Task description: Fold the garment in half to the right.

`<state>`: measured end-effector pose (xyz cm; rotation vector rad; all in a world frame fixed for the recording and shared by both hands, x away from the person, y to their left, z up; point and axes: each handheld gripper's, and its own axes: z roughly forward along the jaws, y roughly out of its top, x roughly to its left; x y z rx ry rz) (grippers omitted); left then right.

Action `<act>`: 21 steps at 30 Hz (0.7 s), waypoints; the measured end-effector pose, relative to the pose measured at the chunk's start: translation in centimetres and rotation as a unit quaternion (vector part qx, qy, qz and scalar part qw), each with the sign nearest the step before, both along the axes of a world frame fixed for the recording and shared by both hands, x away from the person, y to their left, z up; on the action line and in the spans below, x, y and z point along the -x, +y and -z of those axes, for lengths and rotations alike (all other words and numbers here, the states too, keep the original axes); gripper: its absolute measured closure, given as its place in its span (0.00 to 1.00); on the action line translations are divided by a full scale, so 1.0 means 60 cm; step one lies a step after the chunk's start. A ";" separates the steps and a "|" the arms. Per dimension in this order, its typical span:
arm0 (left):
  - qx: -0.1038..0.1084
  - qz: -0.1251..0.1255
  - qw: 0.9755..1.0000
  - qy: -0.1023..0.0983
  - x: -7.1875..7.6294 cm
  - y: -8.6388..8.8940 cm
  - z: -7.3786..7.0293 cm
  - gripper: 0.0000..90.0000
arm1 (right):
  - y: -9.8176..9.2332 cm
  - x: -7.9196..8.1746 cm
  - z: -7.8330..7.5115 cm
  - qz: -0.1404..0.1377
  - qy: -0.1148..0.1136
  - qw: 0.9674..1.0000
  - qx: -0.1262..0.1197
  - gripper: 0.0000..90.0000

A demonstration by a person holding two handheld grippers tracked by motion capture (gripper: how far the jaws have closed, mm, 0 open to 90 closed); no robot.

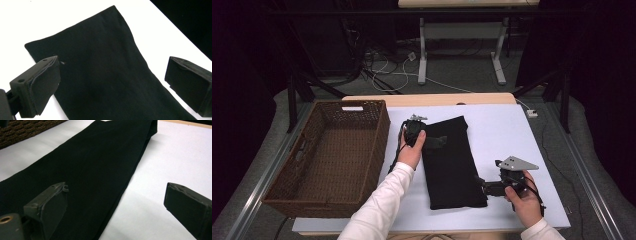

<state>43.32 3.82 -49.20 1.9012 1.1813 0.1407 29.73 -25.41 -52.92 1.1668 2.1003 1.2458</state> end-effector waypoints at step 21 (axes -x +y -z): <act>0.006 -0.031 0.999 0.038 -0.047 0.013 0.028 0.01 | 0.000 -0.001 0.001 -0.008 0.000 1.000 0.008 0.06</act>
